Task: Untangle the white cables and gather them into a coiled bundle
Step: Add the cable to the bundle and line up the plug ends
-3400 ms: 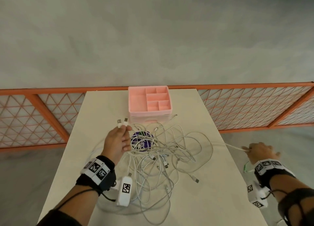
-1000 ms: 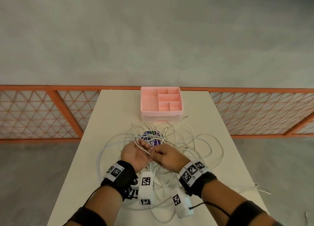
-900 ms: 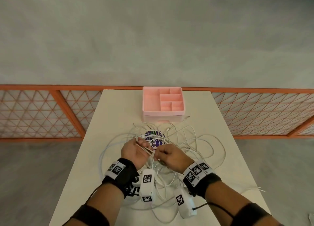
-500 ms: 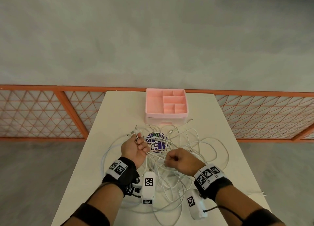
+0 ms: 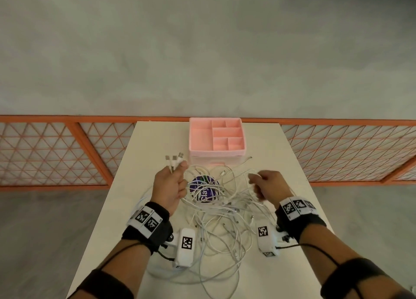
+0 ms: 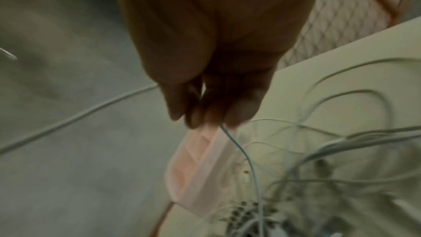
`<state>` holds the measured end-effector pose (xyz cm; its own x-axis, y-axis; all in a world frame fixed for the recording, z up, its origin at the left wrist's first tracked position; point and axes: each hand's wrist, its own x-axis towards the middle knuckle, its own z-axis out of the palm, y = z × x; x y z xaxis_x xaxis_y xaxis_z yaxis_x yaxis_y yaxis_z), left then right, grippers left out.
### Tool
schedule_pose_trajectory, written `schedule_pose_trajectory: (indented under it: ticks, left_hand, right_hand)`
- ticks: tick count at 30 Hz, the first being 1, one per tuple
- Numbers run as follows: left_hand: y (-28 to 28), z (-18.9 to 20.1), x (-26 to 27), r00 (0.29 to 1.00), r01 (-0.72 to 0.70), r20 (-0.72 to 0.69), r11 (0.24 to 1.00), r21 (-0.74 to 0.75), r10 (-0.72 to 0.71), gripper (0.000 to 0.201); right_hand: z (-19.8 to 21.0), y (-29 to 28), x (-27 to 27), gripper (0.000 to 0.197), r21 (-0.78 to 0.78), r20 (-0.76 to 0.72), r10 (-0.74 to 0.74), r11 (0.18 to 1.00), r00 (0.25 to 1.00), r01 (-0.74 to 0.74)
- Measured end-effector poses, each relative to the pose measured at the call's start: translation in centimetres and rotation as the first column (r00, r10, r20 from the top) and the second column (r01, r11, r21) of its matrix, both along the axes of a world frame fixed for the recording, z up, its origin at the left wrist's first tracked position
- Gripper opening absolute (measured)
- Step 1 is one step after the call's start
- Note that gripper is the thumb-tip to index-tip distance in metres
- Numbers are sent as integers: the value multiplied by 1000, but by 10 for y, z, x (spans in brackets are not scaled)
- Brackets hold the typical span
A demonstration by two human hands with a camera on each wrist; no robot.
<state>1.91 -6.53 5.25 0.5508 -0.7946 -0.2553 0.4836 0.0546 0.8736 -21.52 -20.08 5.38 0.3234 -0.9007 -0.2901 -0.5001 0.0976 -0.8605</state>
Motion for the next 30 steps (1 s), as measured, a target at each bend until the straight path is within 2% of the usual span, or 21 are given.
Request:
schedule_pose_trajectory:
  ticks: [2,4,6,8,11,15,16,17,19,20,21,22,23,24,25,27,28,29,30]
  left_hand:
    - [-7,3,-13,991,55,124,998,-8,-53,14]
    - [-16,6,-24,974,95,206,995,-16,-90,17]
    - [-22,7,-34,959,148,247,989,-14,-140,23]
    - [-23,6,-39,953,210,224,978,-7,-203,29]
    - [-19,-2,-37,960,234,154,972,22,-234,30]
    - [-4,-22,-27,990,132,33,987,91,-135,26]
    - [0,-27,-24,995,101,16,989,104,-103,23]
    - [2,-29,-22,997,78,4,991,110,-79,19]
    - [3,-29,-22,999,52,-4,993,109,-51,15]
    - [2,-29,-22,999,41,0,994,106,-41,16]
    - [1,-28,-23,999,32,16,993,109,-34,16]
    - [0,-27,-23,998,27,48,992,122,-33,17]
    - [-2,-27,-24,994,30,99,990,137,-44,17]
    - [-4,-26,-26,985,39,161,987,155,-64,19]
    - [-6,-25,-28,971,46,226,984,172,-85,19]
    - [-10,-19,-36,941,54,320,983,178,-109,19]
    - [-12,-17,-39,932,61,344,984,169,-117,18]
    - [-13,-15,-42,931,69,344,985,158,-120,18]
    - [-14,-14,-44,937,73,328,986,149,-119,18]
  right_hand:
    - [22,10,20,11,59,261,88,992,961,-107]
    - [41,21,36,22,124,431,174,961,885,-249]
    - [56,29,46,29,137,551,232,922,801,-361]
    - [64,32,52,28,46,581,284,924,763,-379]
    - [73,26,51,21,-102,609,249,966,753,-237]
    - [91,2,30,24,-104,750,38,993,660,61]
    - [92,-5,24,24,-105,742,-13,985,670,136]
    - [90,-11,18,25,-115,706,-54,975,706,189]
    - [77,-19,10,27,-146,526,-102,967,844,208]
    - [67,-23,7,27,-184,366,-104,966,925,181]
    - [58,-25,6,26,-253,145,-85,960,986,120]
    - [52,-25,5,26,-332,-120,-58,943,991,15]
    - [48,-20,7,30,-392,-367,-36,912,930,-119]
    - [45,-12,11,36,-443,-520,-16,860,854,-254]
    - [45,-1,18,41,-483,-579,26,794,815,-369]
    - [43,20,37,43,-511,-593,194,659,782,-551]
    - [42,28,45,39,-481,-603,282,618,746,-622]
    - [41,32,53,33,-434,-614,342,607,712,-666]
    - [40,34,58,28,-398,-586,382,632,714,-665]
